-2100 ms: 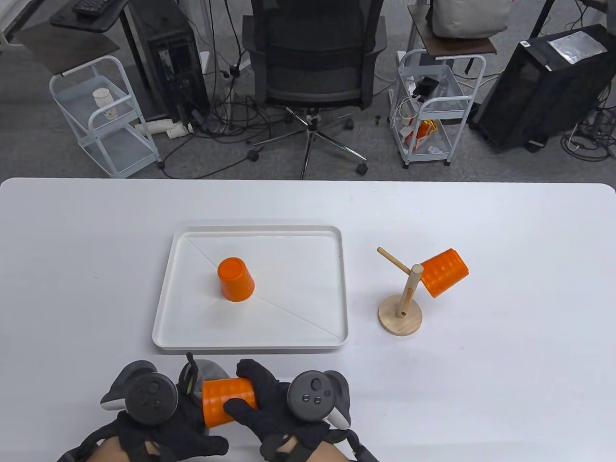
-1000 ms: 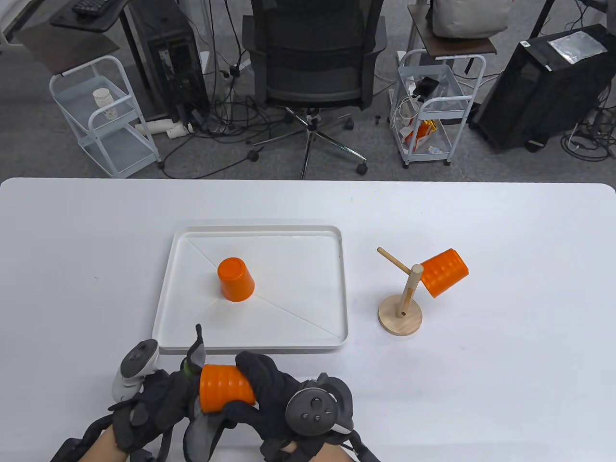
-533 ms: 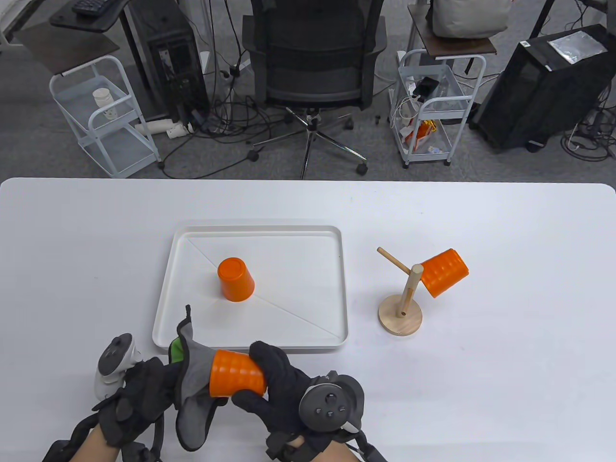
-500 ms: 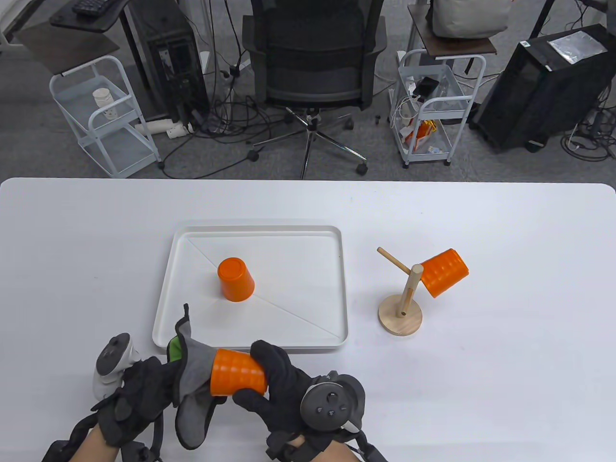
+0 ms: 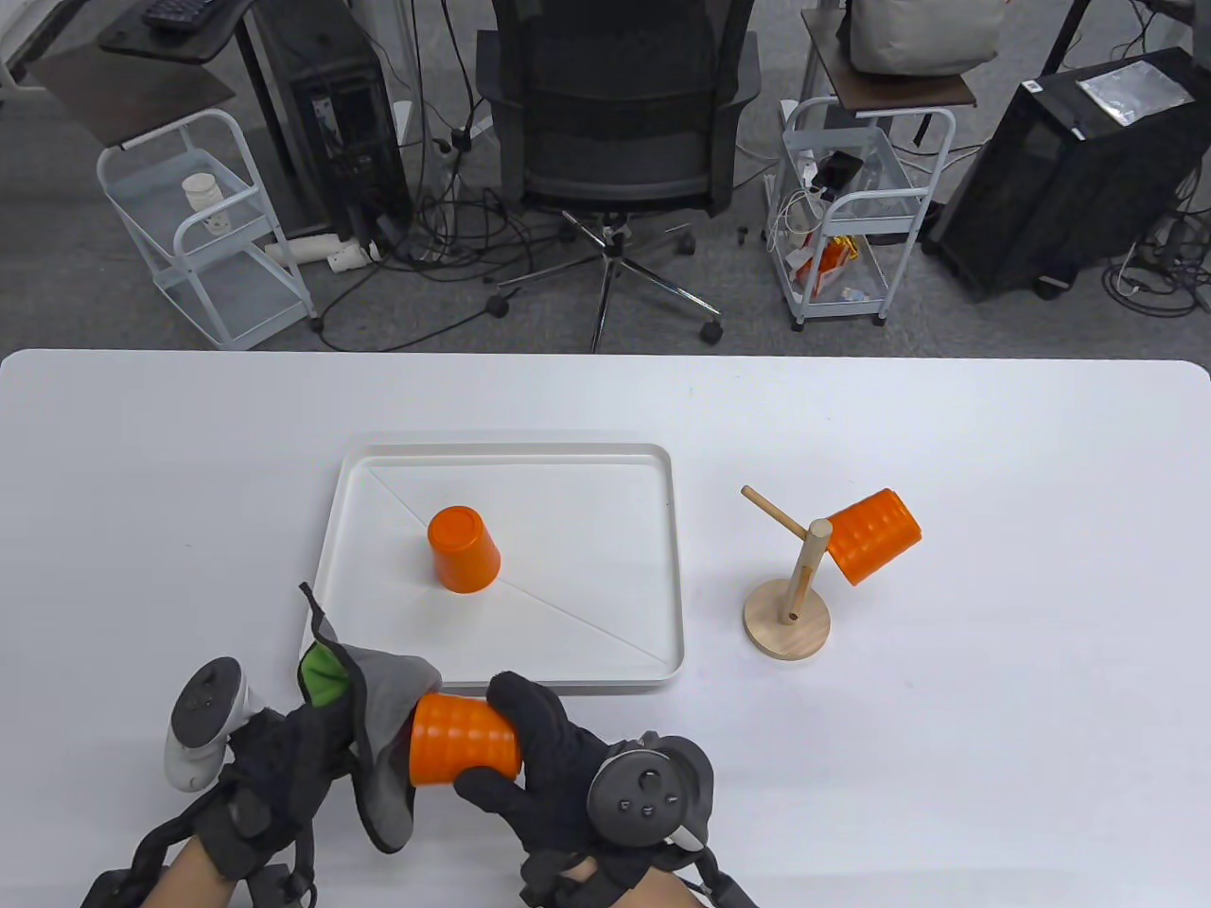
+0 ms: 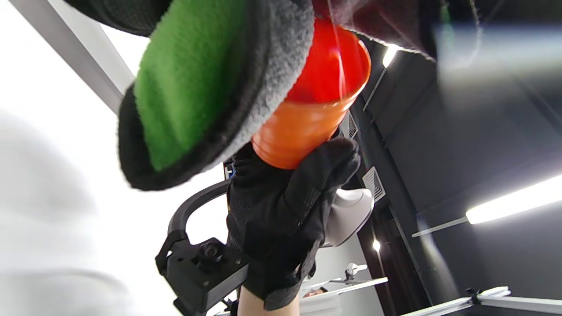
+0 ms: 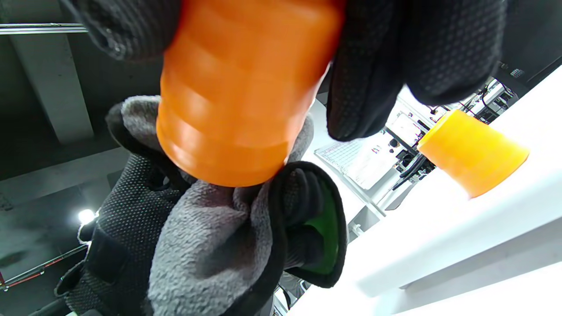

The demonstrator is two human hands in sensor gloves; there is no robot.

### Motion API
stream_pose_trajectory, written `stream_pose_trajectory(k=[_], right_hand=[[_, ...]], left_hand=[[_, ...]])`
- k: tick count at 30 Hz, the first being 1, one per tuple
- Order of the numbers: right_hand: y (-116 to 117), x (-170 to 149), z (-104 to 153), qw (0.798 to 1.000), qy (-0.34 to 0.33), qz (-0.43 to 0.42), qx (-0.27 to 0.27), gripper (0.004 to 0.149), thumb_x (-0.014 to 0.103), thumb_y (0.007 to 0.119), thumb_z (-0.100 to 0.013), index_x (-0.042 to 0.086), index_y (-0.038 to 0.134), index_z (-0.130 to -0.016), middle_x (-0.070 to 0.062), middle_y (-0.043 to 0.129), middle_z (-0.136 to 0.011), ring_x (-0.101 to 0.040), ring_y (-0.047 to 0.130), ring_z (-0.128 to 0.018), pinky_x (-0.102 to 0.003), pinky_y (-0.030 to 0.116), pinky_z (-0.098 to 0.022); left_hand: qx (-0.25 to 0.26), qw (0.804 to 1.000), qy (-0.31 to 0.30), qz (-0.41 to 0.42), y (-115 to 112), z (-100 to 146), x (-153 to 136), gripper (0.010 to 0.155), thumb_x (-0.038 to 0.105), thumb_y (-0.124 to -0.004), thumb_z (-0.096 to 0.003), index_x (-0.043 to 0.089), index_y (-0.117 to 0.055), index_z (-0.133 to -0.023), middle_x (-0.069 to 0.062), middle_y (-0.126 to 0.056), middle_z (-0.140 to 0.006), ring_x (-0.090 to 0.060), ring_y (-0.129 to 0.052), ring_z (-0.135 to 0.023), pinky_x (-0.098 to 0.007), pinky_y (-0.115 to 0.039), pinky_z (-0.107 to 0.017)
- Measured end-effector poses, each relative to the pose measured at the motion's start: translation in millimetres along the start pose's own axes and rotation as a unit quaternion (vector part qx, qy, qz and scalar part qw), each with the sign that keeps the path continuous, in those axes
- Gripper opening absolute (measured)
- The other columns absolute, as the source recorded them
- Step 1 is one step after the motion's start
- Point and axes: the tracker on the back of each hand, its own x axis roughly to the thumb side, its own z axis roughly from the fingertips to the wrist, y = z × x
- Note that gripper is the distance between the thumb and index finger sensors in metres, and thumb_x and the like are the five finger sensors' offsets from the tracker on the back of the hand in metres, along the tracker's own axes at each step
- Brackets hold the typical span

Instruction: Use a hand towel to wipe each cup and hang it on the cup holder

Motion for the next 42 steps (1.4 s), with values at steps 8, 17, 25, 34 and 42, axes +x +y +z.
stream_pose_trajectory(k=[8, 17, 25, 34, 42], right_hand=[[1.0, 1.3, -0.6, 1.0, 0.005, 0.004, 0.004, 0.082, 0.056, 0.069, -0.048, 0.008, 0.032, -0.103, -0.027, 0.062, -0.098, -0.038, 0.099, -0.063, -0.055, 0.083, -0.049], [8.7, 2.2, -0.9, 1.0, 0.014, 0.008, 0.024, 0.082, 0.057, 0.069, -0.048, 0.007, 0.034, -0.102, -0.027, 0.065, -0.096, -0.036, 0.101, -0.06, -0.054, 0.085, -0.047], [12.5, -9.3, -1.2, 0.994, 0.08, -0.055, 0.043, 0.082, 0.06, 0.066, -0.048, 0.003, 0.039, -0.101, -0.029, 0.072, -0.09, -0.033, 0.105, -0.052, -0.051, 0.089, -0.041], [12.4, -23.4, 0.2, 0.974, 0.167, -0.138, 0.063, 0.083, 0.062, 0.066, -0.048, -0.002, 0.048, -0.097, -0.03, 0.082, -0.077, -0.028, 0.11, -0.035, -0.047, 0.093, -0.03], [12.4, -33.8, 3.0, 0.952, 0.223, -0.194, 0.081, 0.085, 0.066, 0.064, -0.047, -0.005, 0.057, -0.093, -0.028, 0.092, -0.064, -0.022, 0.112, -0.02, -0.043, 0.096, -0.018]], left_hand=[[-0.005, 0.998, 0.023, -0.06, -8.6, -4.9, 3.7, 0.069, 0.069, -0.057, -0.052, 0.048, -0.031, -0.112, 0.001, -0.029, -0.123, -0.04, -0.078, -0.098, -0.063, -0.062, -0.072], [-0.033, 0.992, 0.051, -0.108, -23.3, -12.0, 1.7, 0.077, 0.071, -0.067, -0.0514, 0.053, -0.013, -0.104, 0.005, -0.015, -0.12, -0.036, -0.074, -0.1, -0.064, -0.059, -0.075], [-0.042, 0.973, 0.061, -0.221, -31.6, -14.9, 6.5, 0.08, 0.068, -0.07, -0.0508, 0.055, -0.007, -0.099, 0.006, -0.009, -0.117, -0.033, -0.074, -0.097, -0.062, -0.059, -0.076], [-0.064, 0.95, 0.06, -0.3, -42.4, -17.0, 8.3, 0.087, 0.065, -0.073, -0.0497, 0.054, 0.001, -0.095, 0.005, -0.002, -0.113, -0.028, -0.078, -0.091, -0.06, -0.061, -0.076], [-0.067, 0.903, 0.04, -0.422, -53.2, -16.6, 18.2, 0.089, 0.063, -0.075, -0.049, 0.056, 0.002, -0.092, 0.007, 0.001, -0.113, -0.026, -0.077, -0.093, -0.059, -0.06, -0.078]])
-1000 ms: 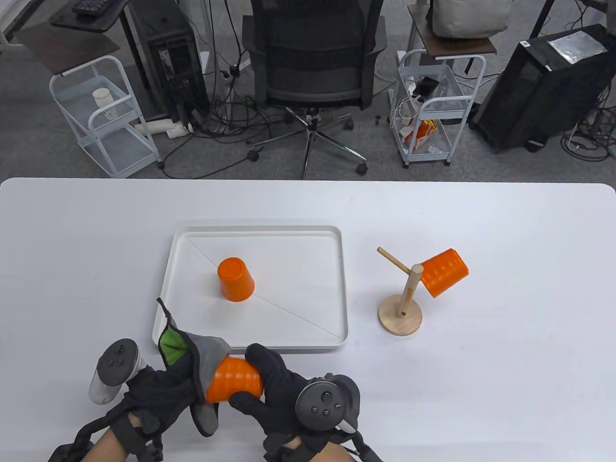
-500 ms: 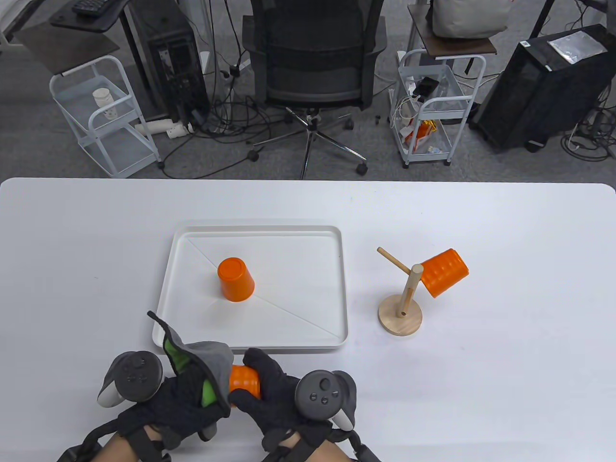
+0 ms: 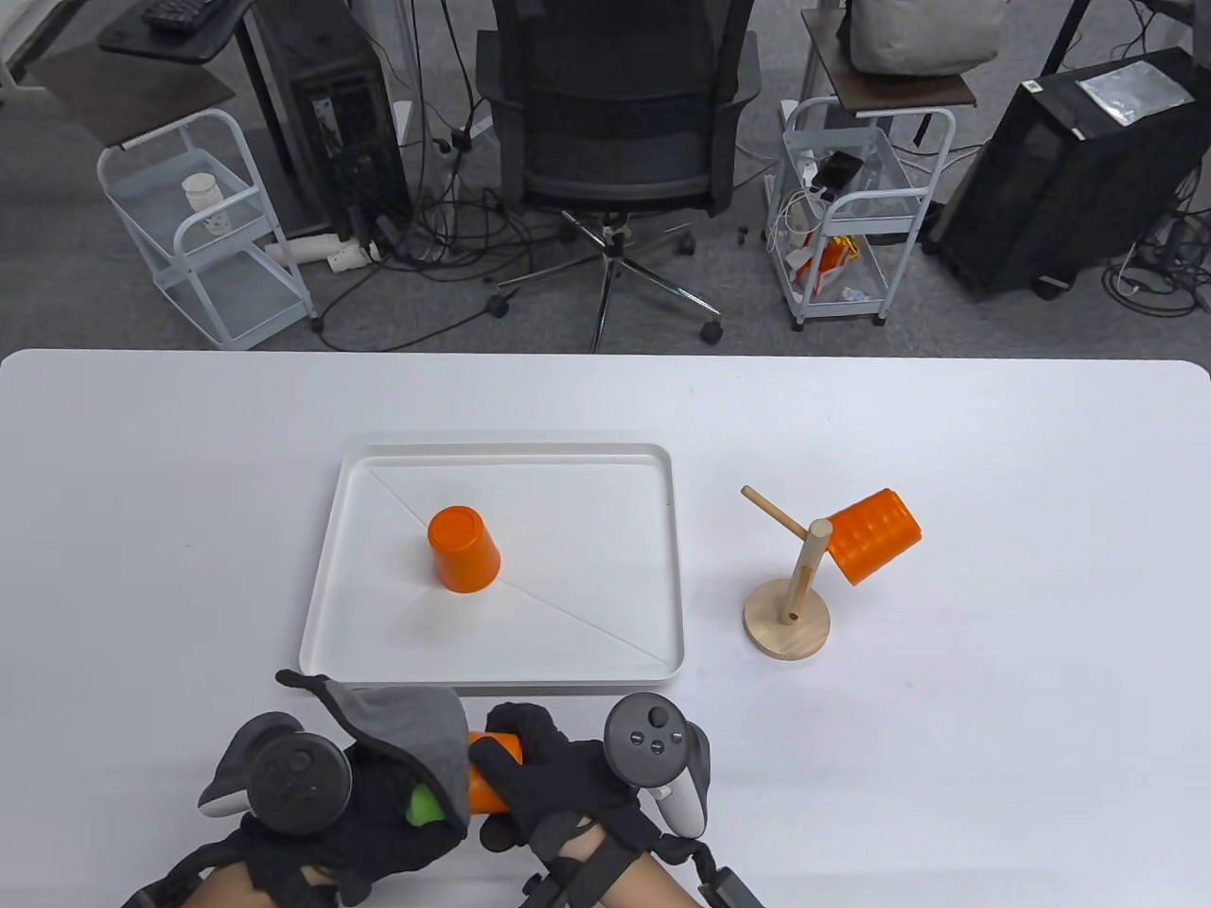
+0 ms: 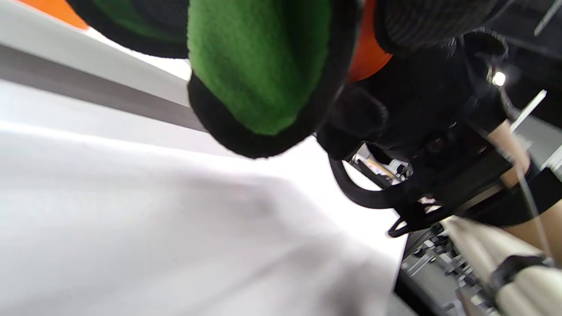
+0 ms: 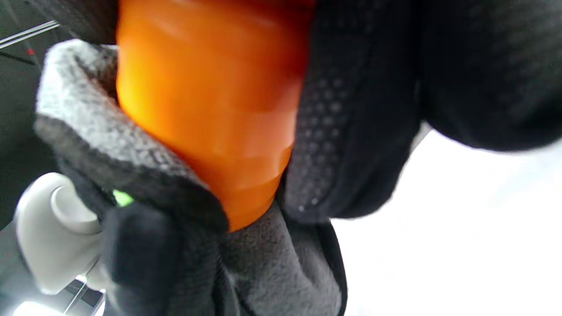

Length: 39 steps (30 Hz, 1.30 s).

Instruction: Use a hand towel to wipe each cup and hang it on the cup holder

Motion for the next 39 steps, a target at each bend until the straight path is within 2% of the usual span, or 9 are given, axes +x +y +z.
stream_pose_trajectory(k=[3, 12, 19, 24, 28, 32, 36, 39], right_hand=[[0.3, -1.2, -0.1, 1.0, 0.001, -0.009, 0.005, 0.085, 0.066, 0.064, -0.048, -0.005, 0.056, -0.093, -0.029, 0.092, -0.064, -0.022, 0.111, -0.02, -0.043, 0.095, -0.018], [3.4, 7.4, 1.3, 0.995, -0.083, 0.059, -0.013, 0.083, 0.064, 0.063, -0.049, -0.002, 0.048, -0.097, -0.029, 0.085, -0.075, -0.022, 0.108, -0.026, -0.043, 0.094, -0.023], [9.1, 18.5, 5.1, 0.979, -0.154, 0.133, -0.018, 0.08, 0.059, 0.064, -0.05, 0.004, 0.037, -0.101, -0.028, 0.069, -0.092, -0.032, 0.103, -0.048, -0.052, 0.088, -0.039], [13.0, 24.5, 7.7, 0.966, -0.191, 0.174, -0.017, 0.079, 0.055, 0.065, -0.05, 0.01, 0.029, -0.103, -0.025, 0.057, -0.102, -0.038, 0.096, -0.065, -0.057, 0.083, -0.051], [13.8, 25.2, 7.9, 0.963, -0.198, 0.181, -0.014, 0.079, 0.054, 0.066, -0.05, 0.012, 0.027, -0.104, -0.024, 0.054, -0.104, -0.04, 0.093, -0.069, -0.058, 0.08, -0.054], [12.7, 23.8, 7.5, 0.968, -0.183, 0.169, -0.016, 0.079, 0.054, 0.066, -0.05, 0.009, 0.031, -0.103, -0.028, 0.059, -0.099, -0.039, 0.097, -0.064, -0.056, 0.083, -0.05], [10.6, 19.5, 5.7, 0.982, -0.147, 0.121, -0.015, 0.079, 0.056, 0.065, -0.05, 0.003, 0.037, -0.101, -0.032, 0.069, -0.091, -0.036, 0.103, -0.052, -0.054, 0.088, -0.041], [8.5, 16.3, 4.6, 0.987, -0.128, 0.096, -0.014, 0.08, 0.058, 0.064, -0.05, 0.0, 0.041, -0.1, -0.033, 0.075, -0.085, -0.032, 0.107, -0.043, -0.051, 0.091, -0.035]], left_hand=[[0.005, 1.0, 0.002, 0.0, 0.1, 0.3, 0.5, 0.089, 0.063, -0.076, -0.0486, 0.057, 0.001, -0.093, 0.008, 0.0, -0.113, -0.026, -0.078, -0.092, -0.058, -0.061, -0.078], [0.0, 0.988, 0.016, 0.153, -3.6, -1.7, -15.9, 0.087, 0.066, -0.074, -0.0487, 0.057, 0.0, -0.094, 0.008, -0.003, -0.114, -0.022, -0.083, -0.084, -0.055, -0.066, -0.074], [-0.003, 0.967, 0.02, 0.253, -5.5, -1.8, -27.0, 0.086, 0.068, -0.072, -0.0488, 0.055, 0.0, -0.095, 0.006, -0.006, -0.114, -0.019, -0.086, -0.078, -0.053, -0.07, -0.071], [-0.007, 0.944, 0.021, 0.33, -8.5, -1.3, -34.5, 0.087, 0.071, -0.07, -0.0485, 0.053, 0.001, -0.096, 0.004, -0.009, -0.114, -0.017, -0.088, -0.073, -0.051, -0.073, -0.068], [-0.015, 0.928, 0.019, 0.371, -11.5, -1.8, -37.7, 0.087, 0.071, -0.069, -0.0489, 0.051, 0.001, -0.096, 0.002, -0.01, -0.114, -0.017, -0.088, -0.071, -0.052, -0.073, -0.067], [-0.018, 0.94, 0.014, 0.34, -10.5, -2.1, -35.9, 0.087, 0.071, -0.068, -0.0492, 0.049, 0.002, -0.096, 0.0, -0.009, -0.113, -0.019, -0.087, -0.074, -0.054, -0.07, -0.068], [-0.008, 0.972, 0.009, 0.236, -4.0, -0.4, -27.0, 0.087, 0.07, -0.069, -0.049, 0.049, 0.001, -0.096, 0.0, -0.008, -0.113, -0.02, -0.086, -0.075, -0.054, -0.069, -0.069], [-0.002, 0.983, 0.006, 0.184, -1.6, 0.4, -20.6, 0.088, 0.069, -0.07, -0.0488, 0.05, 0.002, -0.095, 0.001, -0.006, -0.113, -0.021, -0.085, -0.077, -0.055, -0.068, -0.07]])
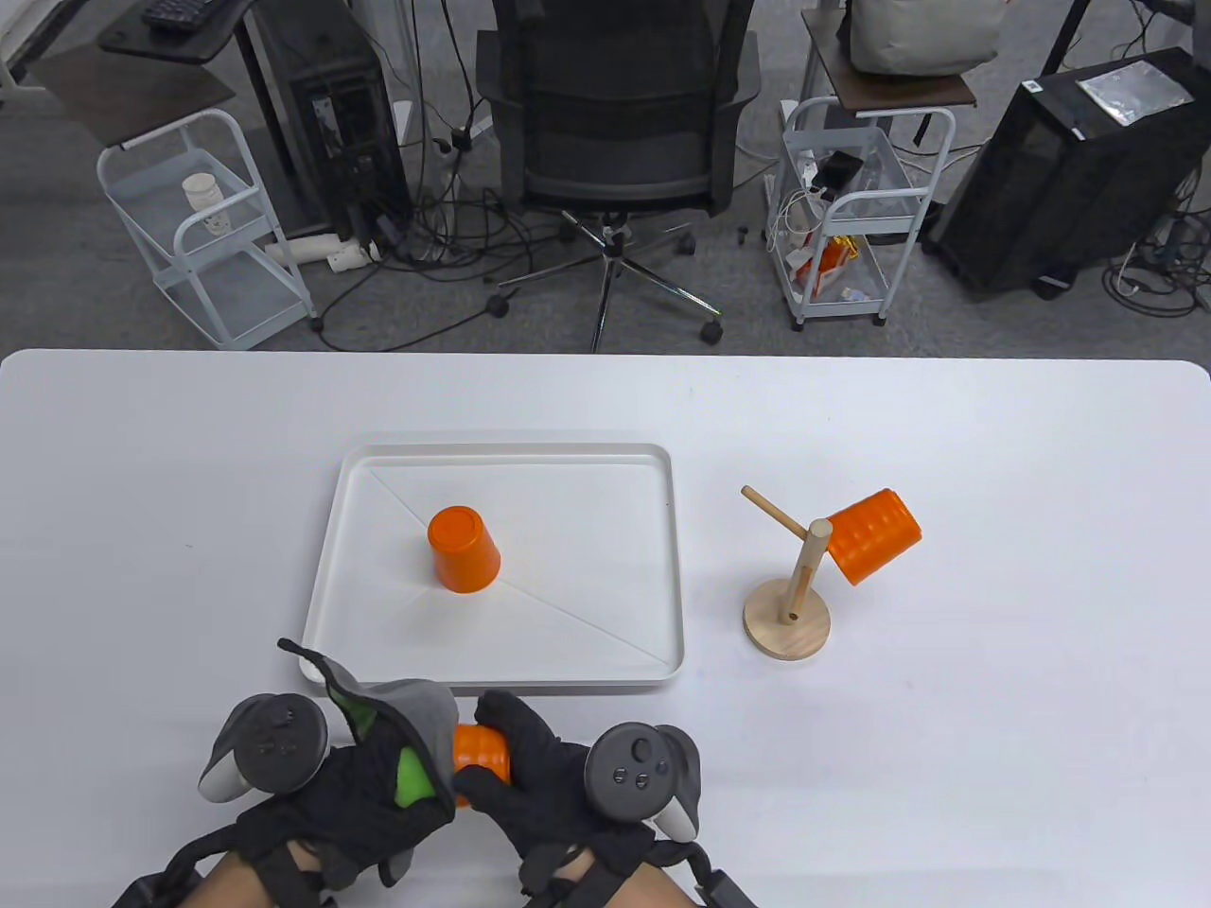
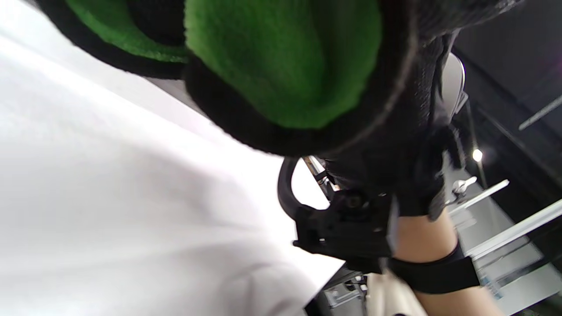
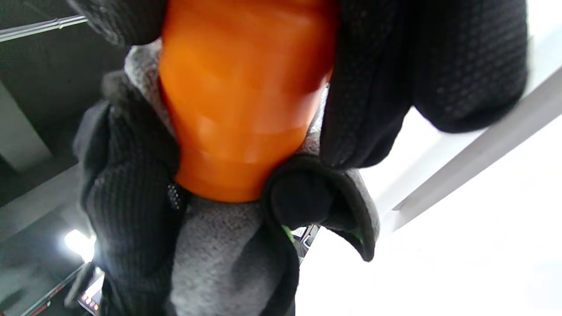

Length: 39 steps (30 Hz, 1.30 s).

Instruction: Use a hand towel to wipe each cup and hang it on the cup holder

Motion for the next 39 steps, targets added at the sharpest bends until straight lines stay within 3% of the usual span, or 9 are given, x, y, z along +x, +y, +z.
stream_pose_trajectory(k=[8, 13, 23, 29, 39], right_hand=[[-0.2, -16.4, -0.3, 0.99, 0.088, -0.107, 0.023, 0.082, 0.062, 0.063, -0.049, -0.005, 0.051, -0.096, -0.033, 0.086, -0.071, -0.028, 0.11, -0.028, -0.048, 0.094, -0.023], [0.2, -17.9, -0.3, 0.991, 0.084, -0.106, 0.022, 0.083, 0.063, 0.062, -0.049, -0.005, 0.051, -0.096, -0.032, 0.087, -0.071, -0.026, 0.109, -0.027, -0.046, 0.094, -0.023], [0.3, 0.5, 0.6, 0.999, -0.031, 0.015, 0.001, 0.079, 0.059, 0.063, -0.05, 0.004, 0.038, -0.102, -0.029, 0.072, -0.089, -0.029, 0.102, -0.041, -0.049, 0.088, -0.035], [3.9, 8.9, 2.1, 0.994, -0.079, 0.08, 0.0, 0.077, 0.054, 0.065, -0.051, 0.015, 0.028, -0.105, -0.024, 0.055, -0.104, -0.037, 0.093, -0.062, -0.056, 0.08, -0.05], [5.6, 18.8, 3.0, 0.979, -0.138, 0.147, 0.002, 0.075, 0.045, 0.072, -0.05, 0.025, 0.025, -0.105, -0.018, 0.039, -0.112, -0.046, 0.077, -0.084, -0.063, 0.066, -0.066]], left_hand=[[0.005, 0.99, -0.01, -0.143, -4.3, 2.2, 16.8, 0.087, 0.067, -0.071, -0.0487, 0.052, 0.002, -0.095, 0.003, -0.003, -0.113, -0.024, -0.081, -0.083, -0.057, -0.063, -0.074], [0.017, 0.988, -0.005, -0.15, -4.2, 3.1, 17.8, 0.087, 0.068, -0.071, -0.0478, 0.053, 0.001, -0.095, 0.004, -0.006, -0.114, -0.022, -0.085, -0.082, -0.056, -0.067, -0.073], [0.016, 1.0, 0.004, 0.001, -0.6, 1.5, 2.7, 0.086, 0.068, -0.07, -0.0482, 0.053, 0.001, -0.095, 0.003, -0.006, -0.114, -0.016, -0.089, -0.071, -0.051, -0.074, -0.067], [0.01, 0.997, 0.003, 0.082, 1.7, 1.2, -7.5, 0.086, 0.068, -0.07, -0.0486, 0.053, 0.001, -0.095, 0.002, -0.007, -0.114, -0.015, -0.09, -0.069, -0.05, -0.075, -0.065], [0.003, 0.987, 0.001, 0.16, 1.6, 1.5, -16.5, 0.085, 0.068, -0.067, -0.05, 0.051, 0.004, -0.095, -0.001, -0.004, -0.114, -0.015, -0.09, -0.069, -0.049, -0.076, -0.064]])
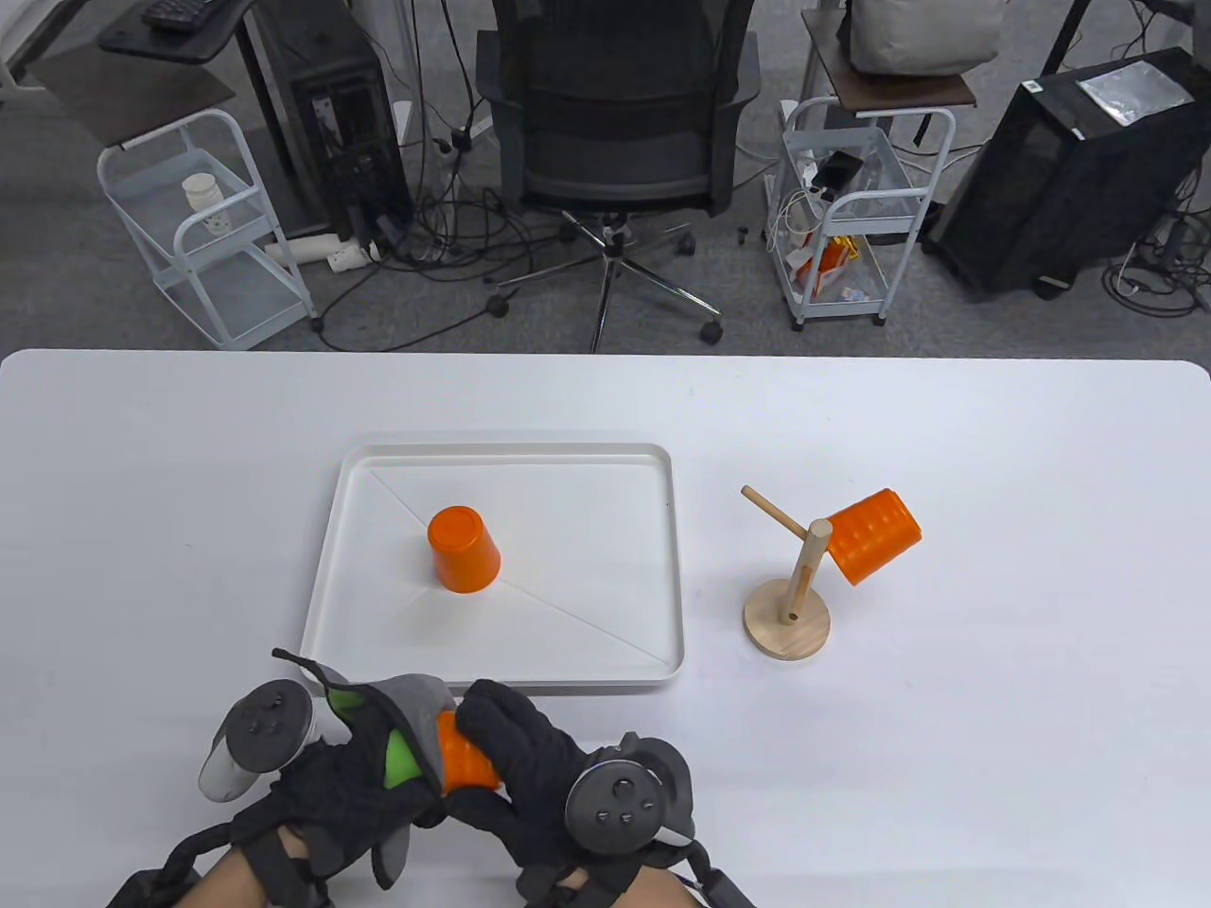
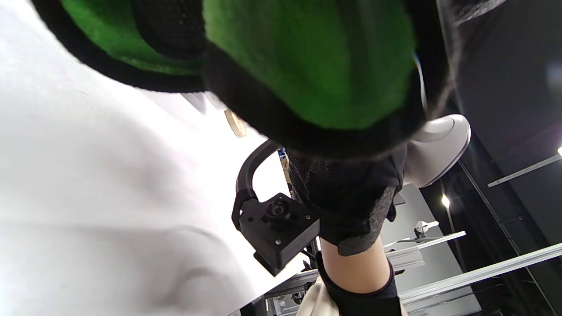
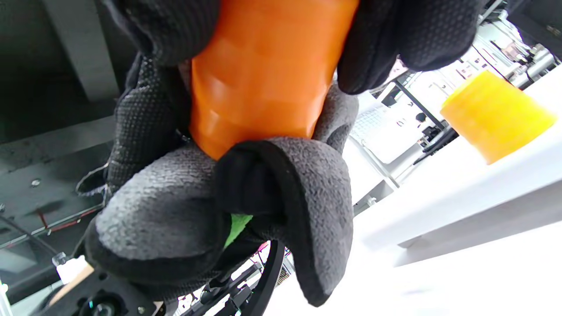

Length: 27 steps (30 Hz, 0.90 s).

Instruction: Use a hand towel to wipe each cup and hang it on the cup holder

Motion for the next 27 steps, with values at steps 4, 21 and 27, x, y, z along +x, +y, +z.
stream_pose_trajectory(k=[4, 21, 27], right_hand=[[-1.7, 3.9, -0.7, 1.0, -0.021, 0.022, -0.004, 0.075, 0.041, 0.076, -0.049, 0.027, 0.028, -0.105, -0.017, 0.035, -0.113, -0.047, 0.072, -0.088, -0.063, 0.063, -0.068], [-34.5, 22.5, -15.2, 0.992, -0.04, 0.117, -0.038, 0.081, 0.041, 0.08, -0.047, 0.018, 0.03, -0.107, -0.024, 0.046, -0.111, -0.048, 0.068, -0.083, -0.065, 0.057, -0.065], [-70.9, 32.1, -27.3, 0.984, -0.015, 0.177, -0.033, 0.082, 0.042, 0.081, -0.047, 0.014, 0.032, -0.106, -0.025, 0.049, -0.11, -0.048, 0.067, -0.083, -0.066, 0.056, -0.065]], left_hand=[[0.001, 1.0, -0.002, 0.017, 1.0, 0.4, -1.2, 0.085, 0.068, -0.066, -0.0504, 0.05, 0.005, -0.095, -0.001, -0.002, -0.114, -0.016, -0.09, -0.07, -0.05, -0.075, -0.065], [0.048, 0.997, 0.004, 0.057, 15.8, 7.4, -5.4, 0.083, 0.067, -0.064, -0.0516, 0.05, 0.005, -0.096, -0.001, -0.003, -0.115, -0.017, -0.088, -0.076, -0.051, -0.072, -0.068], [0.054, 0.996, 0.004, 0.069, 18.2, 8.4, -6.5, 0.083, 0.067, -0.063, -0.0515, 0.05, 0.005, -0.096, -0.002, -0.003, -0.116, -0.018, -0.088, -0.078, -0.052, -0.071, -0.069]])
